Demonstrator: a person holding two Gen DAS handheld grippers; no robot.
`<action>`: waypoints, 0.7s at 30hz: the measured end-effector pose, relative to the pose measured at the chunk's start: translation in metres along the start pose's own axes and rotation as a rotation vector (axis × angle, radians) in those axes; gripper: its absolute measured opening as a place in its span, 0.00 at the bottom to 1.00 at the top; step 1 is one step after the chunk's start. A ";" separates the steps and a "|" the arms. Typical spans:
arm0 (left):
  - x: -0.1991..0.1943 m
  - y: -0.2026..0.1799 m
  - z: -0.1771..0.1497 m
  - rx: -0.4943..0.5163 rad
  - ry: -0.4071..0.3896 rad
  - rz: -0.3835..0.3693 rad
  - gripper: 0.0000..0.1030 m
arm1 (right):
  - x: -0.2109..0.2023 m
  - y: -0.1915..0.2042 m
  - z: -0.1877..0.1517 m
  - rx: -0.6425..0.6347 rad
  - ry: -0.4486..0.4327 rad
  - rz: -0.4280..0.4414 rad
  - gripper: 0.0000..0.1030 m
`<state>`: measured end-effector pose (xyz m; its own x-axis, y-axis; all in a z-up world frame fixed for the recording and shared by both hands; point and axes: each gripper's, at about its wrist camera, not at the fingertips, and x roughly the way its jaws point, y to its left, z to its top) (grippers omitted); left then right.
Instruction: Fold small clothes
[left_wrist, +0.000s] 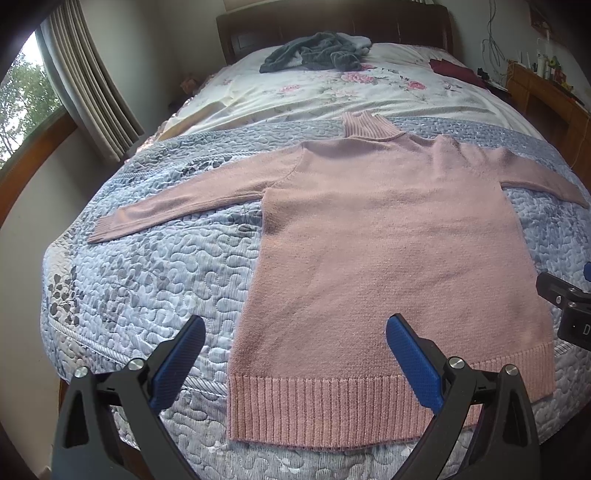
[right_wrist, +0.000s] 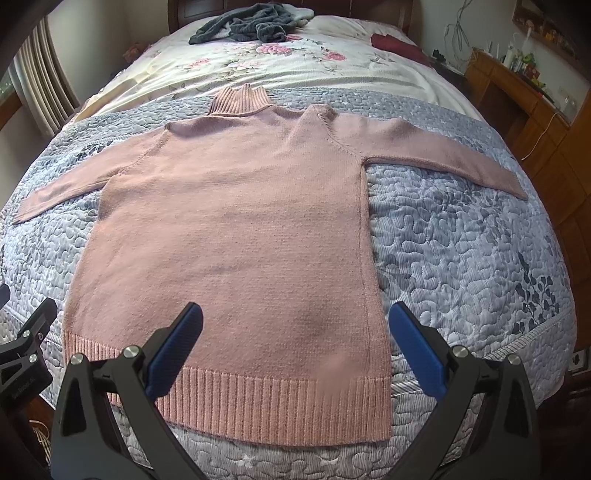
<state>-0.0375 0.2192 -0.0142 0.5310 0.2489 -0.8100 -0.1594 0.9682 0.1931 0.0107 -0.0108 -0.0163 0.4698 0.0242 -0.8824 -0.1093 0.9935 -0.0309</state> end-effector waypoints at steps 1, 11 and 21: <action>0.000 0.000 0.000 0.001 0.000 -0.001 0.96 | 0.000 0.000 0.000 -0.001 0.000 0.001 0.97; 0.001 0.001 -0.001 0.002 0.001 -0.001 0.96 | 0.002 -0.001 -0.001 -0.001 0.001 0.001 0.97; 0.001 0.004 -0.002 -0.001 0.005 0.004 0.96 | 0.004 0.000 -0.002 0.001 0.003 0.000 0.97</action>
<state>-0.0392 0.2230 -0.0157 0.5264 0.2528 -0.8118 -0.1622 0.9671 0.1960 0.0104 -0.0112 -0.0205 0.4673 0.0242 -0.8838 -0.1083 0.9937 -0.0300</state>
